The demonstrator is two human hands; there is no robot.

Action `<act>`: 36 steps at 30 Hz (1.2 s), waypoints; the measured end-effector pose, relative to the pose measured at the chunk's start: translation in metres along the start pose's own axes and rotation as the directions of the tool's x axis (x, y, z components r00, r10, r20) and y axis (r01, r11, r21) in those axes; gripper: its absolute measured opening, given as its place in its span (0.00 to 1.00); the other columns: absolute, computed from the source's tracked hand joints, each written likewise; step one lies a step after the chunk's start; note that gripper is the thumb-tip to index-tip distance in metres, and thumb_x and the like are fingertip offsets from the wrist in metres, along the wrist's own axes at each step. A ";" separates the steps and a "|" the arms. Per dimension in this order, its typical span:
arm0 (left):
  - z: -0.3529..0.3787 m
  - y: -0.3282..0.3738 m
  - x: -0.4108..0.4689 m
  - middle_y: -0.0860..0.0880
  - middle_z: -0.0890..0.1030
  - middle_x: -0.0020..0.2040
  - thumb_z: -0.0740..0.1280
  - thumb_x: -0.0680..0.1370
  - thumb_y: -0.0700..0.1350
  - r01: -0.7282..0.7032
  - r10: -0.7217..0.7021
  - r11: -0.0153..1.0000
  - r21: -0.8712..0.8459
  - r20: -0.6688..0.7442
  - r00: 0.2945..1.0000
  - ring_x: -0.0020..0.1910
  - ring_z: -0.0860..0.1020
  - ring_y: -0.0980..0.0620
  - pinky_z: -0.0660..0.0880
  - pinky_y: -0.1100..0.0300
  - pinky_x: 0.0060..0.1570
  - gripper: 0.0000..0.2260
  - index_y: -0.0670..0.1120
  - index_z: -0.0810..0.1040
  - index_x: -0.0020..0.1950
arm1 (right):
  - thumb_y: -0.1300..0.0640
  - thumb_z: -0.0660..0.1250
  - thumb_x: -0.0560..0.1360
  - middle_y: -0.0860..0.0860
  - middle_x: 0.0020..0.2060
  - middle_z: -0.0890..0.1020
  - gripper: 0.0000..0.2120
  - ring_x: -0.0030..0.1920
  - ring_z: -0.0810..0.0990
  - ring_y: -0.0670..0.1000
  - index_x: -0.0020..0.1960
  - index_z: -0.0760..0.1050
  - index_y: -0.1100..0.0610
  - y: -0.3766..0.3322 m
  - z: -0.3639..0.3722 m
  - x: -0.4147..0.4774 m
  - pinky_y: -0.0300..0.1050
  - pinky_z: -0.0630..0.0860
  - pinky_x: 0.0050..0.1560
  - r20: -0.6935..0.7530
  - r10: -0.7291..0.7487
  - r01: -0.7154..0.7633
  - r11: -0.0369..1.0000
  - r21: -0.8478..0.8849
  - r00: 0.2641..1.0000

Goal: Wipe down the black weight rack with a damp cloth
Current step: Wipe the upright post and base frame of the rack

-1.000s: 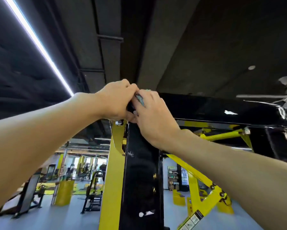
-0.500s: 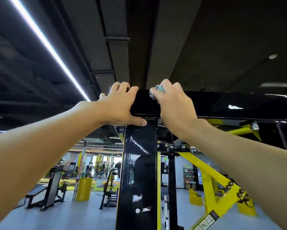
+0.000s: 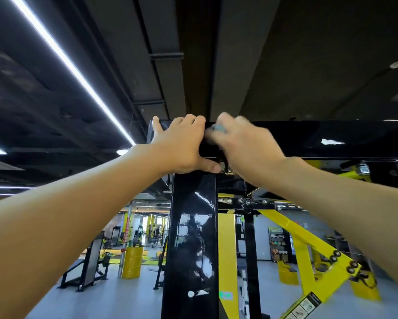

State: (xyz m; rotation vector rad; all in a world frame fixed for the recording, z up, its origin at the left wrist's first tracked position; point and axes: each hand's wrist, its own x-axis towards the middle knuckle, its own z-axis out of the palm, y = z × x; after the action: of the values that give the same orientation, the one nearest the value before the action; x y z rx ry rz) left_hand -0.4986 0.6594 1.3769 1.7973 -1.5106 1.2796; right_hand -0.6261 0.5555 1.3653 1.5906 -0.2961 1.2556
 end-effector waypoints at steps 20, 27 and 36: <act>-0.002 0.015 0.007 0.44 0.65 0.70 0.70 0.67 0.72 0.046 -0.046 0.998 0.040 0.011 0.999 0.72 0.63 0.36 0.52 0.22 0.67 0.42 0.61 0.57 0.75 | 0.64 0.77 0.64 0.56 0.51 0.74 0.25 0.40 0.74 0.55 0.61 0.78 0.54 0.015 -0.002 -0.031 0.42 0.61 0.28 -0.008 0.009 -0.010 0.999 -0.040 1.000; -0.002 0.017 0.008 0.46 0.65 0.71 0.71 0.67 0.71 0.056 -0.057 0.998 0.033 0.003 0.998 0.73 0.62 0.37 0.53 0.24 0.68 0.42 0.62 0.57 0.75 | 0.63 0.75 0.68 0.56 0.53 0.75 0.22 0.42 0.74 0.55 0.61 0.77 0.56 0.002 -0.003 -0.032 0.43 0.64 0.29 -0.015 0.058 -0.058 0.998 -0.005 0.998; 0.000 0.011 0.005 0.51 0.67 0.67 0.71 0.66 0.71 0.057 -0.055 0.998 0.030 -0.043 0.998 0.70 0.65 0.43 0.55 0.28 0.69 0.41 0.62 0.59 0.75 | 0.61 0.79 0.64 0.54 0.56 0.75 0.23 0.45 0.75 0.55 0.58 0.78 0.54 -0.009 -0.003 -0.011 0.43 0.68 0.32 0.036 -0.034 0.030 0.995 0.093 0.999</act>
State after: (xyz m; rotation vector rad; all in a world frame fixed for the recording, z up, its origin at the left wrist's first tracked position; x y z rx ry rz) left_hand -0.5087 0.6538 1.3793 1.8077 -1.4151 1.3129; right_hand -0.6260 0.5571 1.3508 1.6931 -0.2382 1.2307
